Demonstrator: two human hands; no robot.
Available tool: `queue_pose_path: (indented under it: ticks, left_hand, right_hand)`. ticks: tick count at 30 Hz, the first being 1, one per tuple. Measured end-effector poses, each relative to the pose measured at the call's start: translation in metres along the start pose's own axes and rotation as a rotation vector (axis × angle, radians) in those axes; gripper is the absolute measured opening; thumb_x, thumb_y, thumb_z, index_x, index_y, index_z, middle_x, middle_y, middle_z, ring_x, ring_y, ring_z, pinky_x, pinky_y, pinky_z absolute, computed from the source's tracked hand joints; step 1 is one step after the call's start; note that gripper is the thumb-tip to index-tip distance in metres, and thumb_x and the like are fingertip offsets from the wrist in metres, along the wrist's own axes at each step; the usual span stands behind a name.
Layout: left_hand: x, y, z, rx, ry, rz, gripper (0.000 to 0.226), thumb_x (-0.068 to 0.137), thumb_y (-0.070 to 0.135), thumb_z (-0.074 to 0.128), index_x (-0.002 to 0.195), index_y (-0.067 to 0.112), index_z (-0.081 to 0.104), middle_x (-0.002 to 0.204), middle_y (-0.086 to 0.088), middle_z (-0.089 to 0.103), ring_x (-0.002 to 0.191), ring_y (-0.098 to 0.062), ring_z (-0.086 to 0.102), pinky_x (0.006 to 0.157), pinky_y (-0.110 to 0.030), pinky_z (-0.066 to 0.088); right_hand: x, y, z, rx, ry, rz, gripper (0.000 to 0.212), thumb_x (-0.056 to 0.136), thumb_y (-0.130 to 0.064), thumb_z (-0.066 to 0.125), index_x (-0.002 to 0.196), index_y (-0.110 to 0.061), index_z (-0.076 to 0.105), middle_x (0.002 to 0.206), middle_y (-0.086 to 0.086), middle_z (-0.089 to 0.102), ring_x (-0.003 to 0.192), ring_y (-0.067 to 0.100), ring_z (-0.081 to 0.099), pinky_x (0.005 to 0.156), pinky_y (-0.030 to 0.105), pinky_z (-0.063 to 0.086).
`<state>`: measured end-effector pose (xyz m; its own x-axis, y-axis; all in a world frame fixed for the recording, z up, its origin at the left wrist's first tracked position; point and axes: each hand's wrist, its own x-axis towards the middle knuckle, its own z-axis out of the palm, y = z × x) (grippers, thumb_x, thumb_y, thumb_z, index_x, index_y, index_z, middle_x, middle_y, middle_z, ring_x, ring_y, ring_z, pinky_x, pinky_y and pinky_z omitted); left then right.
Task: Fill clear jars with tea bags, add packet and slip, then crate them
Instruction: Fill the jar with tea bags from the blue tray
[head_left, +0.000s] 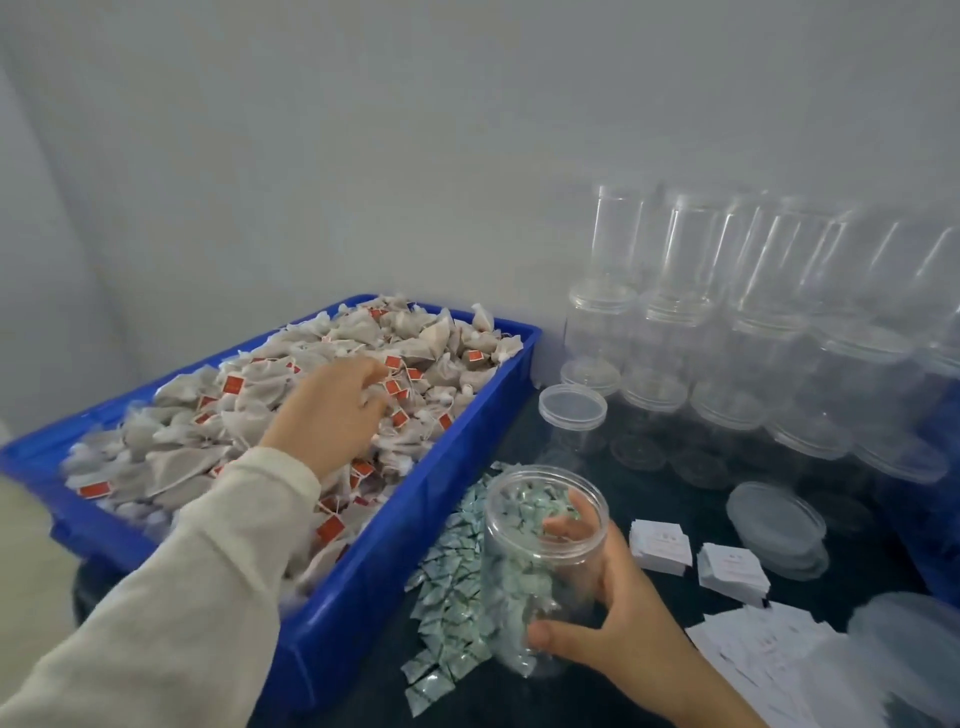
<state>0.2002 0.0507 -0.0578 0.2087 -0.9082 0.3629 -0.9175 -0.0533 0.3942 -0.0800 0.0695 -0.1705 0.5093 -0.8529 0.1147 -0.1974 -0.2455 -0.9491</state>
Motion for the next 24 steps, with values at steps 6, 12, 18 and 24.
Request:
queue_pose_path:
  ticks: [6, 12, 18, 24]
  left_hand:
    - [0.024, -0.031, 0.055, 0.274, -0.25, 0.131, 0.041, 0.09, 0.004, 0.055, 0.127, 0.02, 0.06, 0.133, -0.002, 0.058, 0.12, -0.019, 0.055, 0.102, -0.033, 0.043]
    - [0.032, -0.046, 0.094, 0.456, -0.465, 0.2, 0.037, 0.095, 0.011, 0.047, 0.128, 0.022, 0.059, 0.127, -0.002, 0.059, 0.115, -0.021, 0.056, 0.1, -0.036, 0.044]
    - [0.034, -0.041, 0.105, 0.757, -0.44, 0.257, 0.036, 0.099, 0.023, 0.044, 0.134, 0.025, 0.051, 0.128, -0.006, 0.053, 0.118, -0.026, 0.051, 0.089, -0.034, 0.044]
    - [0.037, -0.042, 0.102, 0.553, -0.272, 0.05, 0.023, 0.091, 0.025, 0.05, 0.106, 0.018, 0.066, 0.112, -0.005, 0.062, 0.101, -0.026, 0.061, 0.081, -0.034, 0.048]
  right_hand:
    - [-0.003, 0.001, 0.004, -0.008, -0.011, 0.015, 0.111, 0.049, -0.053, 0.093, 0.132, -0.069, 0.022, 0.132, -0.036, 0.046, 0.122, -0.012, 0.047, 0.091, 0.009, 0.045]
    - [-0.008, 0.004, 0.001, -0.041, 0.034, 0.016, 0.112, 0.047, -0.056, 0.093, 0.132, -0.07, 0.022, 0.135, -0.034, 0.045, 0.125, -0.011, 0.045, 0.103, 0.023, 0.038]
    - [-0.016, 0.006, 0.005, -0.031, 0.056, 0.036, 0.112, 0.046, -0.057, 0.092, 0.129, -0.074, 0.019, 0.132, -0.037, 0.045, 0.125, -0.015, 0.042, 0.095, 0.005, 0.038]
    - [-0.022, 0.009, 0.009, -0.052, 0.101, 0.067, 0.111, 0.044, -0.063, 0.089, 0.125, -0.078, 0.015, 0.132, -0.04, 0.044, 0.122, -0.018, 0.042, 0.101, 0.017, 0.035]
